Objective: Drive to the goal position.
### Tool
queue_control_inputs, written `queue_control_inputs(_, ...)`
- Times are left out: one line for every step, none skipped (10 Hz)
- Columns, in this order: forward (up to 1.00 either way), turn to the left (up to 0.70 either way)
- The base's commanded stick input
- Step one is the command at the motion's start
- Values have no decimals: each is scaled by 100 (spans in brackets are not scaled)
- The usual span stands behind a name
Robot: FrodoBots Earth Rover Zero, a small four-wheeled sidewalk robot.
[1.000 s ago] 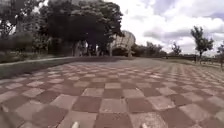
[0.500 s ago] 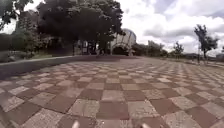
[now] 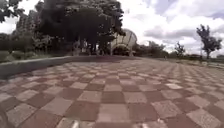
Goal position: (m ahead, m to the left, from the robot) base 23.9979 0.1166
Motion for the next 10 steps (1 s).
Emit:
queue_control_inputs(100, 0)
queue_control_inputs(100, 0)
queue_control_inputs(100, 0)
queue_control_inputs(100, 0)
queue_control_inputs(100, 0)
queue_control_inputs(100, 0)
queue_control_inputs(100, 0)
queue_control_inputs(100, 0)
queue_control_inputs(100, 0)
queue_control_inputs(100, 0)
